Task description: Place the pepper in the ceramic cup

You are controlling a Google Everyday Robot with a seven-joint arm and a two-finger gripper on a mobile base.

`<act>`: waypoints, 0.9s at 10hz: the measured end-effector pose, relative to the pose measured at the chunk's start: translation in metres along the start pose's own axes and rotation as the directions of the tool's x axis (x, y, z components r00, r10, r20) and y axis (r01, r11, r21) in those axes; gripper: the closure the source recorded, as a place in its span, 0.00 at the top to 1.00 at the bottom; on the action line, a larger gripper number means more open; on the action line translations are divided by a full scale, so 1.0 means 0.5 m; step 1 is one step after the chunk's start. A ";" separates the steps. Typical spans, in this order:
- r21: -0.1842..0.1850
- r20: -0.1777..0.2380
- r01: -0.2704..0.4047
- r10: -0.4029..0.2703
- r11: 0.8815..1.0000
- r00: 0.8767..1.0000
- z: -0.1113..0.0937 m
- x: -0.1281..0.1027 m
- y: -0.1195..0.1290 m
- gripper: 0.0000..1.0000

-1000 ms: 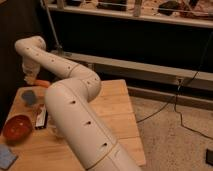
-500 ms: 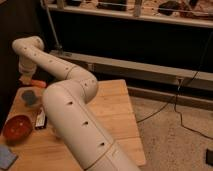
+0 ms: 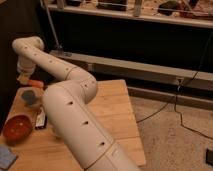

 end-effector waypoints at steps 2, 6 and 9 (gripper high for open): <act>-0.007 0.004 0.013 -0.013 1.000 1.000 0.007 -0.009 0.007 0.36; -0.021 0.019 0.039 -0.038 0.999 0.999 0.019 -0.037 0.023 0.36; -0.033 0.031 0.052 -0.051 0.998 0.998 0.026 -0.058 0.035 0.36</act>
